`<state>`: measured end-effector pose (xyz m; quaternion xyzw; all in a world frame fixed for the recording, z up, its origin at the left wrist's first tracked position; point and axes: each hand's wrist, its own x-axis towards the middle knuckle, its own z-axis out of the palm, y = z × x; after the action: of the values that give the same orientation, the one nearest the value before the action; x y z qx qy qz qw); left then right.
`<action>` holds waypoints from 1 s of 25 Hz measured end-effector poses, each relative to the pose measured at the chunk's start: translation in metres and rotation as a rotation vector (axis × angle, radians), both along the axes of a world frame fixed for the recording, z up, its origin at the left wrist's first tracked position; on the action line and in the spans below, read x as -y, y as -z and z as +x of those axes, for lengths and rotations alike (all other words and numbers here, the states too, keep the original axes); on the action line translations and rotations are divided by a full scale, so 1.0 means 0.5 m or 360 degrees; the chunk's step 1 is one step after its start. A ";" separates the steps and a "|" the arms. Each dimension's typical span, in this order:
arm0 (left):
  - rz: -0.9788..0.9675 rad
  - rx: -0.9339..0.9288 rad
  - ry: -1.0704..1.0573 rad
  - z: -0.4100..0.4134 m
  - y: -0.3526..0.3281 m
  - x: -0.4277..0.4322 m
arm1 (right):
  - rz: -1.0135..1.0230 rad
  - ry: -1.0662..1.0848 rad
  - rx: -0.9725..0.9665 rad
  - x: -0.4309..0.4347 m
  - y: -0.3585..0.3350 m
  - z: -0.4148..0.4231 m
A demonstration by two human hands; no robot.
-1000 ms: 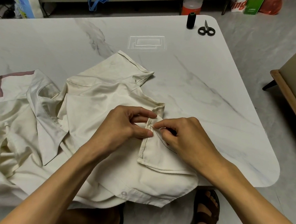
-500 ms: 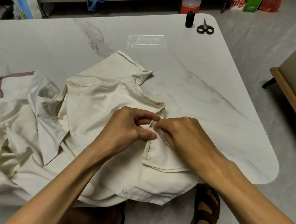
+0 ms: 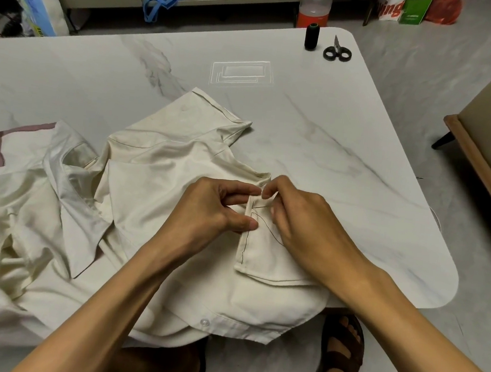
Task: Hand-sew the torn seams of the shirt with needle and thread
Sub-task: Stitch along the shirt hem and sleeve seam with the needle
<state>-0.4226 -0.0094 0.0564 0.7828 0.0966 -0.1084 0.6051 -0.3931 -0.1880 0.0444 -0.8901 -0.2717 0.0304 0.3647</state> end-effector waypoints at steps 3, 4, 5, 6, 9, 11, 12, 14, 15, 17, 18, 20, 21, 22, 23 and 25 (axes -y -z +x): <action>0.0003 -0.0014 -0.0003 -0.002 -0.001 0.002 | 0.0118 0.0022 0.0000 0.003 -0.005 0.001; 0.0013 -0.0015 -0.0001 -0.002 -0.001 0.003 | 0.0134 0.0022 0.0022 0.003 -0.007 0.000; 0.0027 -0.0014 0.0002 -0.002 -0.003 0.003 | 0.0133 0.0015 0.0042 0.002 -0.009 -0.001; 0.0042 -0.0009 0.0009 -0.002 -0.004 0.004 | 0.0127 0.0003 0.0060 0.000 -0.010 -0.002; 0.0075 0.0008 0.0034 -0.004 -0.006 0.007 | 0.0114 -0.0045 0.0084 -0.003 -0.011 -0.006; 0.0074 0.0021 0.0046 -0.006 -0.009 0.012 | 0.0105 -0.0083 0.0086 -0.005 -0.009 -0.007; 0.0073 0.0042 0.0068 -0.007 -0.011 0.013 | 0.0105 -0.0107 0.0091 -0.007 -0.007 -0.009; 0.0073 0.0094 0.0148 -0.009 -0.014 0.017 | 0.0106 -0.0152 0.0102 -0.012 -0.006 -0.012; 0.0075 0.0107 0.0167 -0.010 -0.017 0.020 | 0.0120 -0.0159 0.0102 -0.013 -0.005 -0.013; 0.0045 0.0110 0.0108 -0.007 -0.020 0.023 | 0.0185 -0.0115 0.0069 -0.010 -0.006 -0.009; 0.0013 0.0115 0.0018 -0.006 -0.023 0.023 | 0.0229 -0.0067 0.0032 -0.006 -0.008 -0.006; -0.0044 0.0171 -0.0259 -0.003 -0.026 0.015 | 0.0356 0.0080 -0.0073 0.005 -0.016 0.002; -0.0065 0.0220 -0.0406 -0.002 -0.025 0.008 | 0.0433 0.0170 -0.0141 0.010 -0.020 0.007; -0.0096 0.0243 -0.0522 -0.002 -0.023 0.002 | 0.0527 0.0256 -0.0236 0.012 -0.025 0.012; -0.0154 0.0221 -0.0589 -0.003 -0.020 0.001 | 0.0651 0.0326 -0.0364 0.013 -0.030 0.014; -0.0410 0.0061 -0.0571 -0.006 -0.014 0.016 | 0.0958 0.0385 -0.0641 0.011 -0.038 0.015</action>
<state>-0.4254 -0.0176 0.0635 0.6713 0.2082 0.0047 0.7113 -0.3853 -0.1934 0.0635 -0.7450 -0.0842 0.0803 0.6569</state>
